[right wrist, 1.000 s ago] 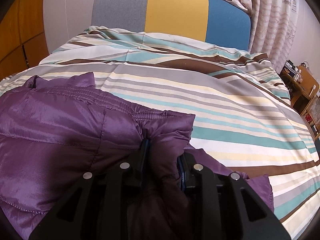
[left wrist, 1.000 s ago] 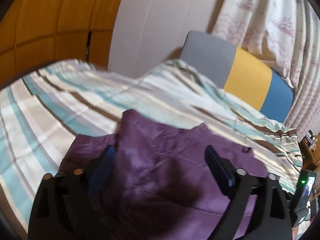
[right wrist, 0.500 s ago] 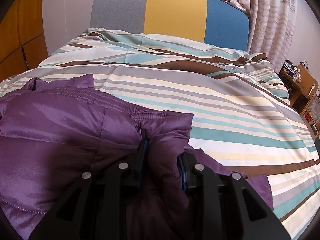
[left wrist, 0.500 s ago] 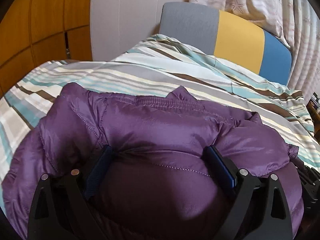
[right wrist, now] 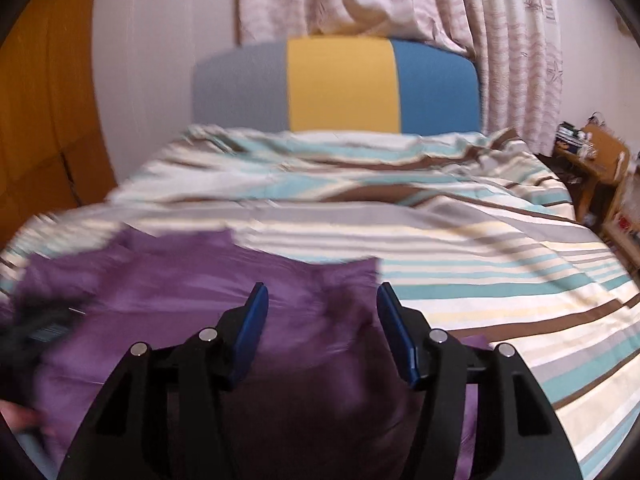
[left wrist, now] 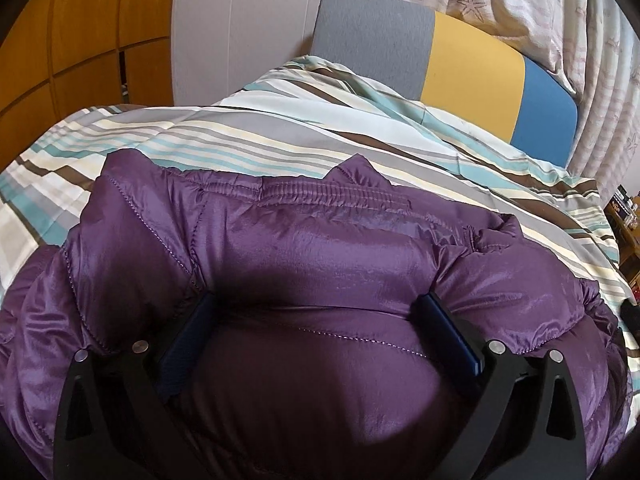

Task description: Fold large clothes

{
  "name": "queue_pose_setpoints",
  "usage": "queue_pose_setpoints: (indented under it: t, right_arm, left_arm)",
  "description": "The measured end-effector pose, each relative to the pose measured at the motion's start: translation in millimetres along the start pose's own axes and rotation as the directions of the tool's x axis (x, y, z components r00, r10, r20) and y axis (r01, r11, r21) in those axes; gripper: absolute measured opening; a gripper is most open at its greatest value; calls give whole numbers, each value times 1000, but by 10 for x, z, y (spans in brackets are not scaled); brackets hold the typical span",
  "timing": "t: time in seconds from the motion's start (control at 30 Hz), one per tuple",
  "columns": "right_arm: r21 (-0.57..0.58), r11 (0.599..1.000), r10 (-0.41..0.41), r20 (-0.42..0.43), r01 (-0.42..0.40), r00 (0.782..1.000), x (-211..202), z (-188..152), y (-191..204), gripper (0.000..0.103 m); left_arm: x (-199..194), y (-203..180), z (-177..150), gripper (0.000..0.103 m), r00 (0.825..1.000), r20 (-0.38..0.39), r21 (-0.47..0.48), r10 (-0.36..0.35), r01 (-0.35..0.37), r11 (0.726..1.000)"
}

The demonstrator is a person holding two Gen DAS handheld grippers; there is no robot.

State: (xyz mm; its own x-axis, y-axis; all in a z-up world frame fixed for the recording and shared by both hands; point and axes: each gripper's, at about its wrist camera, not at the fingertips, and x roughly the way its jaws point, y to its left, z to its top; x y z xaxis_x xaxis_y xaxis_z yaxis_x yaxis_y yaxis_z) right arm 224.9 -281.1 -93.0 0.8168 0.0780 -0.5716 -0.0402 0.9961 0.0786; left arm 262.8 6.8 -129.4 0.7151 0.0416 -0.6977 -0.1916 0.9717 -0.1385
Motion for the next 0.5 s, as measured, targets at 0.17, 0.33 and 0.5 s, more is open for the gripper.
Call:
queue_pose_setpoints:
  t: [0.17, 0.33, 0.5]
  right_arm:
    - [-102, 985, 132, -44, -136, 990, 17, 104, 605, 54]
    - [-134, 983, 100, -159, -122, 982, 487, -20, 854, 54]
    - [-97, 988, 100, -219, -124, 970, 787, -124, 779, 54]
  left_arm:
    - [-23, 25, 6, 100, 1000, 4, -10, -15, 15, 1000]
    - [-47, 85, 15, 100, 999, 12, -36, -45, 46, 998]
    - [-35, 81, 15, 100, 1000, 9, -34, -26, 26, 999]
